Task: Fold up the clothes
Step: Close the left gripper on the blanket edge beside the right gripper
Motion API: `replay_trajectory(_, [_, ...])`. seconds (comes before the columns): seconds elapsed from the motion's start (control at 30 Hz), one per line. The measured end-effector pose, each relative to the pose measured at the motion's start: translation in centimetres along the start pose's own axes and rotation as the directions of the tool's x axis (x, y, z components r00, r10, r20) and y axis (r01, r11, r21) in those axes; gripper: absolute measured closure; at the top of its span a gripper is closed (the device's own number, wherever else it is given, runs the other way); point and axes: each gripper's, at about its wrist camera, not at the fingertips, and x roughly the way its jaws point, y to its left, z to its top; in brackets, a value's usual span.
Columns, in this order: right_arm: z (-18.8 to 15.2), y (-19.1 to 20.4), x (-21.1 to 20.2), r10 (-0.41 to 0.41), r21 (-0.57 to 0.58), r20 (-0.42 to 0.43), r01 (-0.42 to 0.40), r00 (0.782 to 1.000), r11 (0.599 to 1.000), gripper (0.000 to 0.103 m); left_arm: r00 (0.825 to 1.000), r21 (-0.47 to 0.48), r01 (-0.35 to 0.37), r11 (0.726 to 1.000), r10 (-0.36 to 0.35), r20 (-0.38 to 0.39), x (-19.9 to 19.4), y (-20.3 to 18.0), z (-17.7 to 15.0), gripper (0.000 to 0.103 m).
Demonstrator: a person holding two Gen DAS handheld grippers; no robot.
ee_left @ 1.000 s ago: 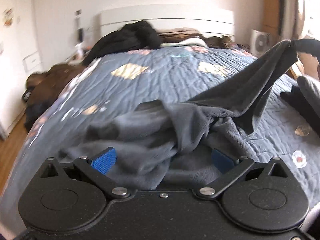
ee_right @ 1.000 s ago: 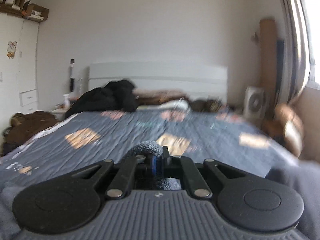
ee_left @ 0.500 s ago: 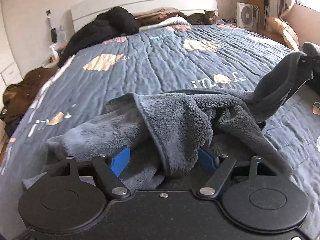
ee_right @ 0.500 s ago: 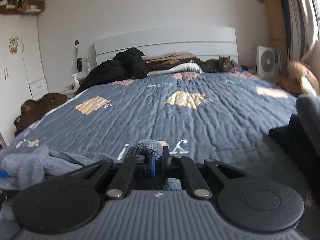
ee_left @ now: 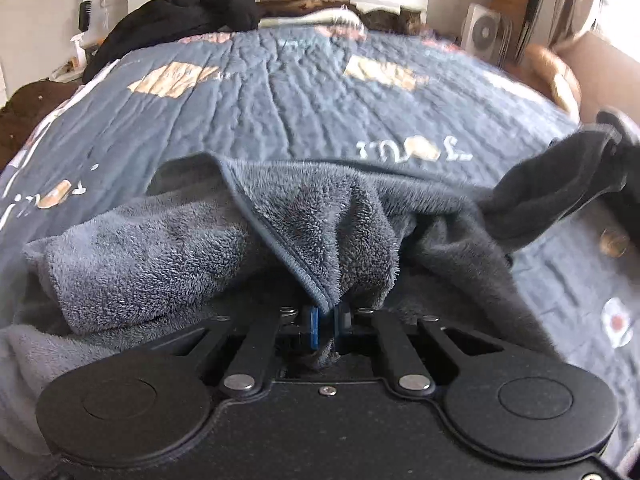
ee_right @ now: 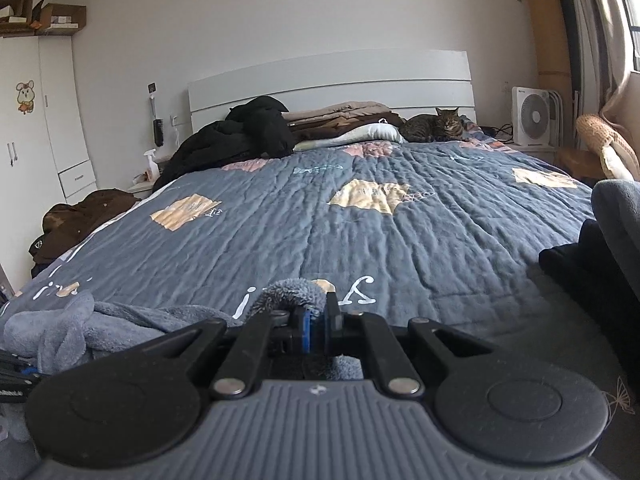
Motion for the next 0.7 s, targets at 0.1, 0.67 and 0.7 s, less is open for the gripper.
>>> replay_trajectory(0.1, [0.1, -0.1, -0.1, 0.001, 0.006, 0.003, -0.001, 1.000, 1.000, 0.097, 1.000, 0.009, -0.005, 1.000, 0.005, 0.019, -1.5, 0.3, 0.3, 0.097])
replay_trajectory(0.67, [4.4, -2.5, -4.1, -0.063, 0.136, 0.143, 0.044, 0.988, 0.990, 0.098, 0.899, 0.190, -0.438, 0.879, 0.431, 0.081, -18.3, 11.9, 5.9, 0.098])
replay_trajectory(0.7, [5.3, -2.5, -4.7, -0.070, 0.138, 0.160, 0.048, 0.985, 0.989, 0.098, 0.885, 0.194, -0.465, 0.864, 0.456, 0.092, -19.6, 12.4, 6.4, 0.098])
